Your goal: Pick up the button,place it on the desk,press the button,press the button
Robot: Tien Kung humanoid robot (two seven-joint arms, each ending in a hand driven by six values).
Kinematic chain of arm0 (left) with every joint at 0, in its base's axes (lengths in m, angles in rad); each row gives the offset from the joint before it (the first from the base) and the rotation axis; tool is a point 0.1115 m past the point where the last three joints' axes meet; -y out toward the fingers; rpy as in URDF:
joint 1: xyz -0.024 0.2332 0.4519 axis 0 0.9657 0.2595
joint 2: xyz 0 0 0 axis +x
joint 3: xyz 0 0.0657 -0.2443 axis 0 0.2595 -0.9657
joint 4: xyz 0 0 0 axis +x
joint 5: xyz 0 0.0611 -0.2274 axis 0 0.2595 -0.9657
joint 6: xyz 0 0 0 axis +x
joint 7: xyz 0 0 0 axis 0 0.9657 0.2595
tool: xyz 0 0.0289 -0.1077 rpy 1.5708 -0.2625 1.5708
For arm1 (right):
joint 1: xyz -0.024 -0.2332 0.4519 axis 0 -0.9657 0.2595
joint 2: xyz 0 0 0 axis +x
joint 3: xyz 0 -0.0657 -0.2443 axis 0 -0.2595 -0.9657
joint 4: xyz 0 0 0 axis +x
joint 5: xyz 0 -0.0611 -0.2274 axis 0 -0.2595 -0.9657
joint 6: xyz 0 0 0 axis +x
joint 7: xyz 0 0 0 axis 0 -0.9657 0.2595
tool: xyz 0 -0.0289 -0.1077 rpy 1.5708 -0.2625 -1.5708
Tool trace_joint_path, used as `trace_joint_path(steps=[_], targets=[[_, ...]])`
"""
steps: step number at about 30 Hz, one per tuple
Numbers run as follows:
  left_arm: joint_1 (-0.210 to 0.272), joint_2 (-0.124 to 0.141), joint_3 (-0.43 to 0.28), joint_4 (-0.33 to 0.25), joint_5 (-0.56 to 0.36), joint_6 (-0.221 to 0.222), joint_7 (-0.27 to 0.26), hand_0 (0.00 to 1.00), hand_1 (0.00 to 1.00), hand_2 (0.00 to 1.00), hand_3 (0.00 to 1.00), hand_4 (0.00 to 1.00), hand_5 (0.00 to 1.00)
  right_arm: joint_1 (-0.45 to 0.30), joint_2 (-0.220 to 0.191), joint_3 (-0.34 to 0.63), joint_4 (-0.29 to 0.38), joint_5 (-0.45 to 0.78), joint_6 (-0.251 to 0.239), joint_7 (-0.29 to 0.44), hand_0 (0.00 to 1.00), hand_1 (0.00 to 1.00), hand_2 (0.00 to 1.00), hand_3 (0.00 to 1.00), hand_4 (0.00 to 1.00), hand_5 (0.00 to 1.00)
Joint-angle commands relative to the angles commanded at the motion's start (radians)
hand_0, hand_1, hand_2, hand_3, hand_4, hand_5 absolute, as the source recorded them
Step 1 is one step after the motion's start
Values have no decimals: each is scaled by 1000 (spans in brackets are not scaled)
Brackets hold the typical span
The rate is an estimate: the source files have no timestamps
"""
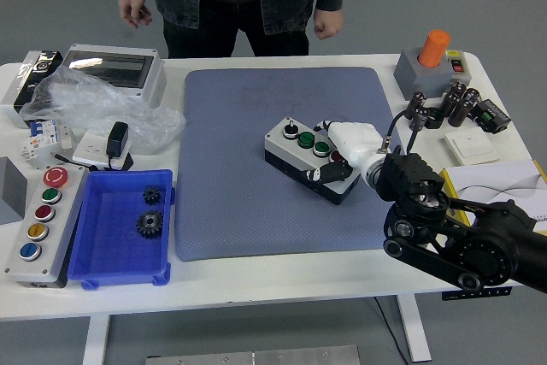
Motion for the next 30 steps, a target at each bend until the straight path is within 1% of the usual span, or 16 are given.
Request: trace_joint_path(steps=[1, 2, 7, 8, 15, 19, 24, 30], targets=[[0, 0, 0, 0, 1, 1, -1, 701, 732, 695, 681, 601, 407, 5, -4, -9, 3, -3, -8, 15, 197, 447, 544, 380, 677, 231], [0, 0, 0, 0, 1, 2, -2, 701, 732, 694, 681, 599, 403, 8, -7, -15, 6, -6, -14, 25, 198, 460, 551, 350, 570, 194], [-2, 1, -1, 1, 2, 5, -5, 701, 732, 694, 681, 599, 403, 31, -23, -54, 13, -18, -43, 70, 198, 460, 551, 350, 570, 194], [-2, 1, -2, 1, 3, 5, -6, 701, 732, 694, 682, 603, 405, 35, -25, -60, 12, -20, -46, 74, 207, 471, 554, 345, 548, 179], [-2, 0, 0, 1, 2, 7, -10, 701, 732, 693, 684, 612, 414, 50, -34, -97, 11, -26, -59, 92, 208, 474, 555, 342, 548, 176], [-2, -1, 1, 1, 4, 8, -13, 701, 732, 693, 684, 612, 414, 63, -41, -121, 11, -29, -68, 113, 208, 474, 555, 342, 548, 176], [-4, -1, 3, 2, 6, 11, -16, 701, 732, 693, 685, 622, 420, 81, -53, -146, 6, -32, -92, 165, 209, 481, 559, 340, 549, 174], [-4, -3, 6, 2, 6, 12, -18, 701, 732, 693, 686, 626, 423, 97, -68, -155, -1, -26, -123, 230, 211, 491, 567, 339, 548, 171]])
